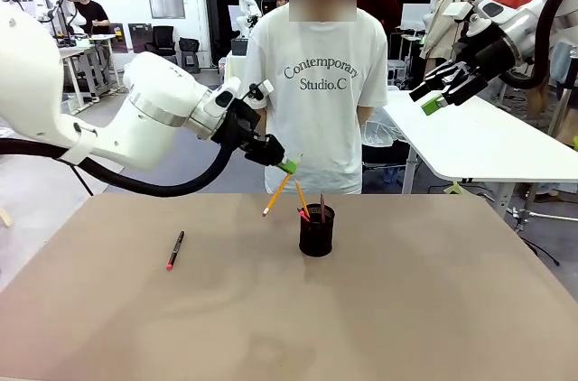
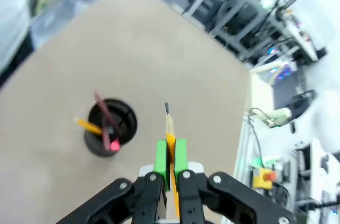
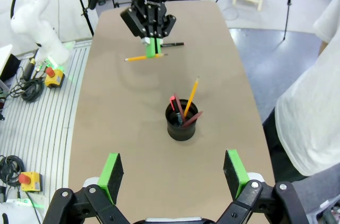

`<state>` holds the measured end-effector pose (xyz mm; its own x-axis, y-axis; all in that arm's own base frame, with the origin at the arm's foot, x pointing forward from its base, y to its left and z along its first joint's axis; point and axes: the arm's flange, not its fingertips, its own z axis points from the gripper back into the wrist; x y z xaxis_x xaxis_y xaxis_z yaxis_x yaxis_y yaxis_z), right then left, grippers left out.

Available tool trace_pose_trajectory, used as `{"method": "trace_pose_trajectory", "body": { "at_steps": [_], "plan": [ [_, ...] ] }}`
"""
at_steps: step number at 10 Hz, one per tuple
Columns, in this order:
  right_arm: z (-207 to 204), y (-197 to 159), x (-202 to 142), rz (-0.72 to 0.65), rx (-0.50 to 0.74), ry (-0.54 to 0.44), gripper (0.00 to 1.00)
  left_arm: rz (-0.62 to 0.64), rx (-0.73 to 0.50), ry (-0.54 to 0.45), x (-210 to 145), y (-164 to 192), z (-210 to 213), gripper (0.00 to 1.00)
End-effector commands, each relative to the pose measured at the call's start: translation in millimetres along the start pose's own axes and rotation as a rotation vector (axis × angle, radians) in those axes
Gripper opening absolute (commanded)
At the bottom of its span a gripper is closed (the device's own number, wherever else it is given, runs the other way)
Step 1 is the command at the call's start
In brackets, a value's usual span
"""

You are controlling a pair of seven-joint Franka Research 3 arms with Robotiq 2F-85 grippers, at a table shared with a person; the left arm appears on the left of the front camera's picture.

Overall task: Place the pens into the pen holder.
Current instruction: Pick up a writing instrument from the table and place it into the Pen holder.

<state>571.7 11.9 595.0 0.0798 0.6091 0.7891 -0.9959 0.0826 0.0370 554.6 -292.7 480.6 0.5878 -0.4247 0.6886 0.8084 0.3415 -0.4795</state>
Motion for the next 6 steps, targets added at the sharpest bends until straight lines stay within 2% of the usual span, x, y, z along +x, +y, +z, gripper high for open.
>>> {"method": "trace_pose_trajectory", "body": {
  "at_steps": [1,3,6],
  "plan": [
    [0,1,3,0.003,0.0,0.0,1.0,-0.14,-0.15,-0.145,-24,0,22,0.0],
    [0,1,3,0.003,0.0,0.0,1.0,-0.271,-0.166,-0.306,-29,-9,36,0.0],
    [0,1,3,0.003,0.0,0.0,1.0,-0.371,-0.196,-0.401,-33,-19,48,0.0]
  ]
}}
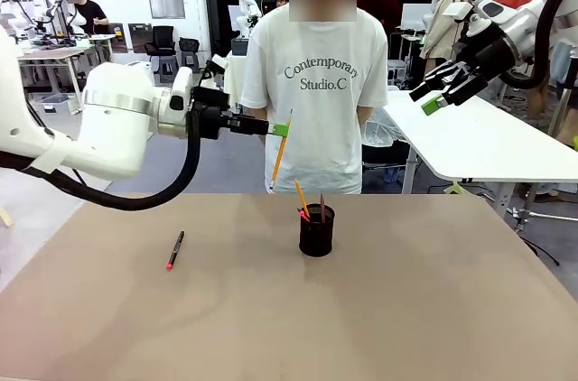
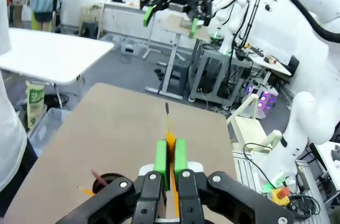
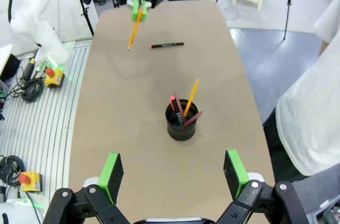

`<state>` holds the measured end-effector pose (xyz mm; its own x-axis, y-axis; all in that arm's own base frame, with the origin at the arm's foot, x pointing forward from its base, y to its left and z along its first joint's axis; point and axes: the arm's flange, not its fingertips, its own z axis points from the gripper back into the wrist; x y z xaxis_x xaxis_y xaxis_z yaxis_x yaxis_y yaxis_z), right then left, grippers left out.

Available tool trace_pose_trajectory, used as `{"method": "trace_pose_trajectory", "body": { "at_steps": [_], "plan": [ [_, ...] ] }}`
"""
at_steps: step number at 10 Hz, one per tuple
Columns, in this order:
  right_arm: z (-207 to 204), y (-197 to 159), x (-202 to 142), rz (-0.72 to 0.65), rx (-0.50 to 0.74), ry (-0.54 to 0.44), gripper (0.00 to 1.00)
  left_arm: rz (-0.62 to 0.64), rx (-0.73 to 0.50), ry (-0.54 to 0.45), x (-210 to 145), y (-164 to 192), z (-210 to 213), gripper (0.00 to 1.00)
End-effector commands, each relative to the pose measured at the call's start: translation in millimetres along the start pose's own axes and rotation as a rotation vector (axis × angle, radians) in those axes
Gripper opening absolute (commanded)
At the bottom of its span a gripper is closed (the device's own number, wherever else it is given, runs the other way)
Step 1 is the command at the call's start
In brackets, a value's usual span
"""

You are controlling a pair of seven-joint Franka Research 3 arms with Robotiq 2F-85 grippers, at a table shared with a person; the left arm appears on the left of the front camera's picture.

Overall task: Place the pens into the pen holder.
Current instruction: Pick up a writing instrument from the table and place it into the Pen holder.

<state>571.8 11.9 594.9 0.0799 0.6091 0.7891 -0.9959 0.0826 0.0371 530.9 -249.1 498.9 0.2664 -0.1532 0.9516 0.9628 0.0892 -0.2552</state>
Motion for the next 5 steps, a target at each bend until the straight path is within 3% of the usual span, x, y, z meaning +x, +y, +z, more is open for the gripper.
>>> {"method": "trace_pose_trajectory", "body": {
  "at_steps": [1,5],
  "plan": [
    [0.1,0.9,2.6,0.003,0.0,0.0,1.0,0.031,0.022,0.026,2.4,6.5,-5.0,0.0],
    [0.1,0.9,2.6,0.003,0.0,0.0,1.0,0.013,0.013,0.011,-3.5,3.1,-3.6,0.0]
  ]
}}
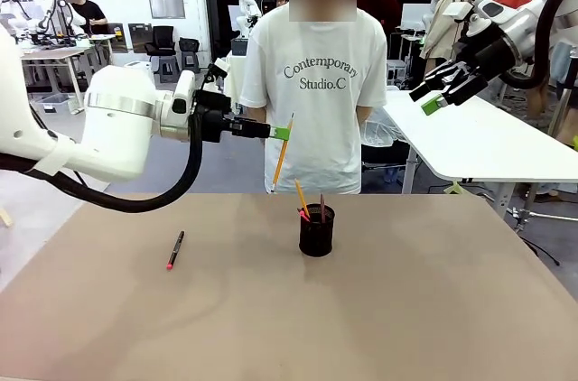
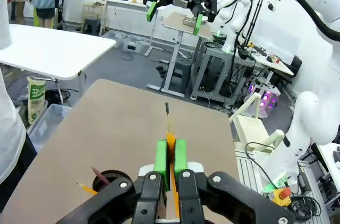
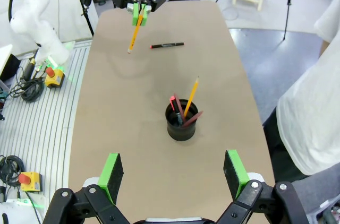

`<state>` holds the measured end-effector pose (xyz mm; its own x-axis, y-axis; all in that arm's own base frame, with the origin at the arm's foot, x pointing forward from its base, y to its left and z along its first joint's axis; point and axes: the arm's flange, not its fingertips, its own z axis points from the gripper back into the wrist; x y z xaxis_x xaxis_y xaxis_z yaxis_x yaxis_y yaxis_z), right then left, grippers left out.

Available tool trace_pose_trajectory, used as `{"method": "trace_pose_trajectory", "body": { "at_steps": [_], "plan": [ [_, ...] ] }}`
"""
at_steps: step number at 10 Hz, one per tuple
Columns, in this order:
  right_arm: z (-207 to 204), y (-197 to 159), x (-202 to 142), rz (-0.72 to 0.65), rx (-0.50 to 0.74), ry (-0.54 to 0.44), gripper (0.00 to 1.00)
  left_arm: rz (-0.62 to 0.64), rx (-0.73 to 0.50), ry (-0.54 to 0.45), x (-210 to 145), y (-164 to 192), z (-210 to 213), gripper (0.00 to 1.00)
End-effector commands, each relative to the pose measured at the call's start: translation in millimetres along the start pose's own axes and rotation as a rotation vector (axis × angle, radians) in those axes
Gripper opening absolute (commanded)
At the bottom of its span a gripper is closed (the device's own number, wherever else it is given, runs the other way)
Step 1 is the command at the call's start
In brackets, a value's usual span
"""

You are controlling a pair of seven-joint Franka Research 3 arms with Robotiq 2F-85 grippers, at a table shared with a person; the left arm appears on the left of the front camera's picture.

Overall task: Place the pens into the pen holder.
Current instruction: Pick up a writing instrument from the table and place it into the Pen holder.

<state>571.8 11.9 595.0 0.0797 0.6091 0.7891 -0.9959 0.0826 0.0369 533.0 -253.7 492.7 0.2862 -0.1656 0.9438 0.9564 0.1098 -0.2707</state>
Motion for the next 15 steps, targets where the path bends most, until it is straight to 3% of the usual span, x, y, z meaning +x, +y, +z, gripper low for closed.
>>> {"method": "trace_pose_trajectory", "body": {
  "at_steps": [1,3,7,10,15],
  "plan": [
    [0,1,3,0.002,0.0,0.0,1.0,-0.105,-0.051,-0.033,-6,4,-3,0.0],
    [0,1,3,0.002,0.0,0.0,1.0,-0.232,-0.077,-0.029,-27,20,-12,0.0],
    [0,1,3,0.002,0.0,0.0,1.0,-0.453,-0.105,-0.148,-38,50,-32,0.0],
    [0,1,3,0.002,0.0,0.0,1.0,-0.5,-0.112,-0.217,-43,66,-50,0.0],
    [0,1,3,0.002,0.0,0.0,1.0,-0.431,-0.199,-0.266,-68,96,-70,0.0]
  ]
}}
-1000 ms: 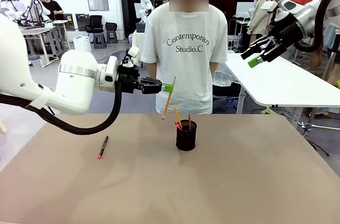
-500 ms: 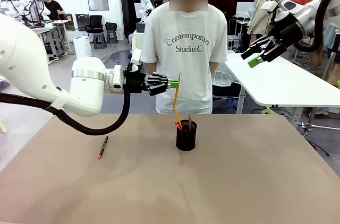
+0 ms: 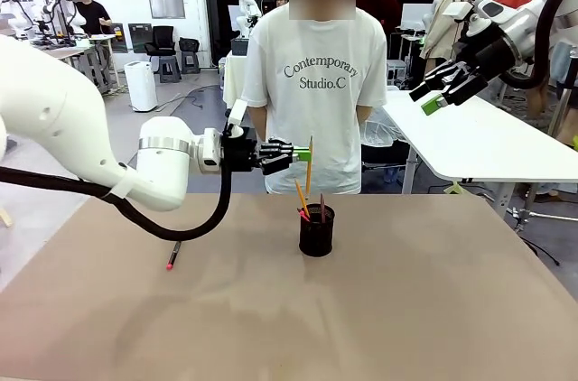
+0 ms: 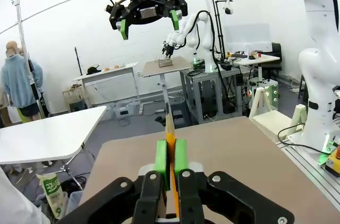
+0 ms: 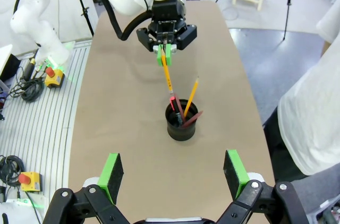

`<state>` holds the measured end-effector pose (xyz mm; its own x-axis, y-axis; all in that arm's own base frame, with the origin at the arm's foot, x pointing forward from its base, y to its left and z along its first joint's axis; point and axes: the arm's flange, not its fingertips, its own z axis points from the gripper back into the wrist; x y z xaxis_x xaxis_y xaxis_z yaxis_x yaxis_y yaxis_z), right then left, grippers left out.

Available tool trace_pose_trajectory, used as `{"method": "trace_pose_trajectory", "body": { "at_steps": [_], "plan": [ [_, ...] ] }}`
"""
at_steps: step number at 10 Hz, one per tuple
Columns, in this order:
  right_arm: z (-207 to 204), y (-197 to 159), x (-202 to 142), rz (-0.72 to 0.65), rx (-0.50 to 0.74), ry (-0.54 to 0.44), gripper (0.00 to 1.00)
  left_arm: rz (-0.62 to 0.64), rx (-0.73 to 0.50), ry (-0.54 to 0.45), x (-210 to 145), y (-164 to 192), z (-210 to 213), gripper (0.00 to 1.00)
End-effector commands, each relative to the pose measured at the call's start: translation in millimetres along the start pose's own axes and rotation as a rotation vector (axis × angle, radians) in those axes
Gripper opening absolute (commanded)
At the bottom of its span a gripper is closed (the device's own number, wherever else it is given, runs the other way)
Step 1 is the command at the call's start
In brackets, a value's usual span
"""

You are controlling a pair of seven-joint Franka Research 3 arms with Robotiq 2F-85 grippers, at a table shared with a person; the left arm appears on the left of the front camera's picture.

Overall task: Place the pens into the pen holder.
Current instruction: Pick up a writing instrument from the table and place it into the Pen holder.

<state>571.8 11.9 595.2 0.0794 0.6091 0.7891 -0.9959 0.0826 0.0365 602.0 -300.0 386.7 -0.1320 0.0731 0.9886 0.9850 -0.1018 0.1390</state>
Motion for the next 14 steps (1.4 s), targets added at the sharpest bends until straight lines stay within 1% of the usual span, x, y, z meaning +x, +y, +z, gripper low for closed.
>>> {"method": "trace_pose_trajectory", "body": {
  "at_steps": [1,3,7,14],
  "plan": [
    [0,1,2,0.002,0.0,0.0,1.0,0.007,-0.013,-0.038,-6,8,-2,0.0],
    [0,1,2,0.002,0.0,0.0,1.0,0.026,-0.026,-0.049,-15,8,-5,0.0],
    [0,1,2,0.002,0.0,0.0,1.0,0.054,-0.036,-0.038,-32,10,-11,0.0],
    [0,1,2,0.002,0.0,0.0,1.0,0.064,-0.059,-0.031,-58,22,-15,0.0]
  ]
}}
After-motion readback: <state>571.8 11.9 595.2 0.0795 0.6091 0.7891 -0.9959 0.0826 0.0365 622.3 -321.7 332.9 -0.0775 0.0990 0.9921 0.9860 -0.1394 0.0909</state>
